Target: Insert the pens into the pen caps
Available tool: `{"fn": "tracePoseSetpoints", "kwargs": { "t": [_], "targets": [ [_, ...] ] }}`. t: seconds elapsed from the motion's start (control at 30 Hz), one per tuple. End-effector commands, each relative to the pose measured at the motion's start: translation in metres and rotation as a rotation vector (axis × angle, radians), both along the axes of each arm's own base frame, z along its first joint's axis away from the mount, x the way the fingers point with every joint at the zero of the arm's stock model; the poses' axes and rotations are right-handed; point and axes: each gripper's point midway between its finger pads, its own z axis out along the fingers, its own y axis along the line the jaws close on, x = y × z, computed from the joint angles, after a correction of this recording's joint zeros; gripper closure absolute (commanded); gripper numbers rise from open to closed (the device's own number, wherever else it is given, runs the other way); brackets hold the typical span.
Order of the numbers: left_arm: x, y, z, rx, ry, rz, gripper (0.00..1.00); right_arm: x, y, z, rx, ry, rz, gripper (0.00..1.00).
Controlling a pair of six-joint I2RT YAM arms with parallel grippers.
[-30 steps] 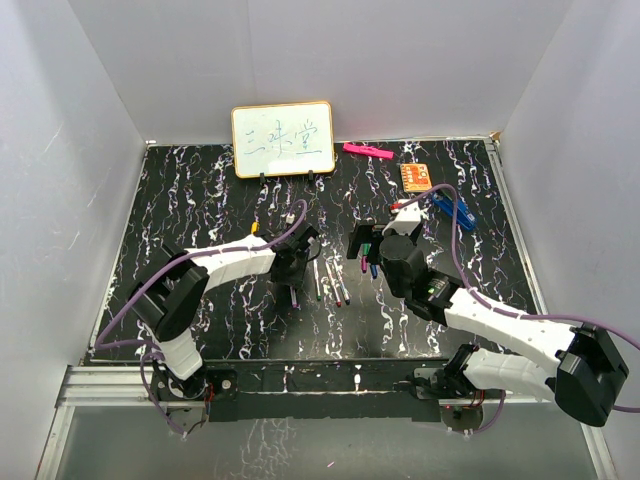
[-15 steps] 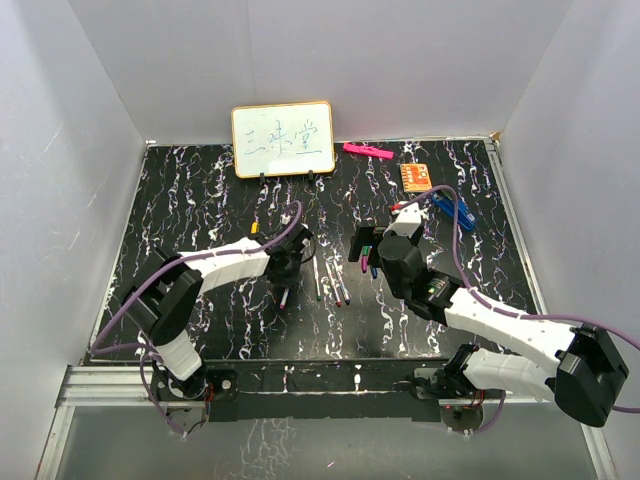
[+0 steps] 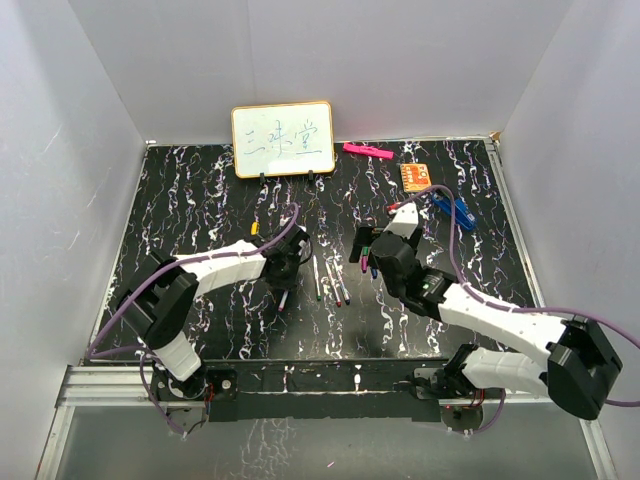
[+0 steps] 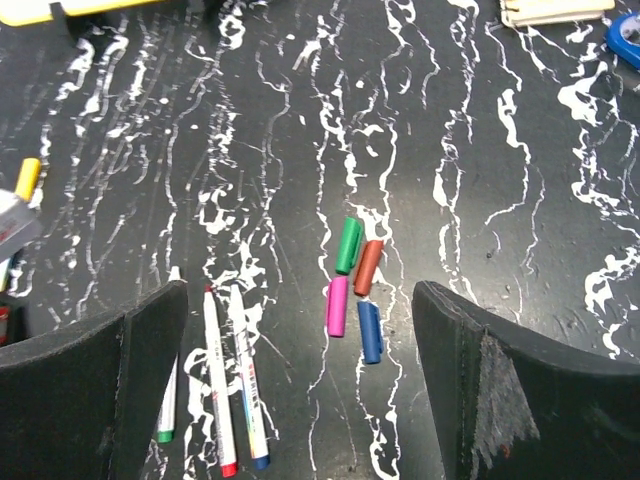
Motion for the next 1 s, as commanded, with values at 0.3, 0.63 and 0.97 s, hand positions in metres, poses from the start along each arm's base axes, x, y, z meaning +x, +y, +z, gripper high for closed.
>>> {"fn": "tracePoseSetpoints", "kwargs": {
  "t": [0.3, 0.63, 0.97],
  "targets": [
    [-0.051, 0.021, 0.008, -0.005, 0.131, -0.057, 1.00, 0.018, 0.007, -0.028, -0.090, 0.126, -0.050, 0.56],
    [-0.059, -0.002, 0.031, -0.188, 0.098, -0.110, 1.00, 0.025, 0.017, -0.058, -0.097, 0.239, -0.030, 0.61],
    [-0.057, -0.002, 0.036, -0.216, 0.062, -0.091, 1.00, 0.032, 0.020, -0.072, -0.088, 0.298, -0.005, 0.62]
  ]
}}
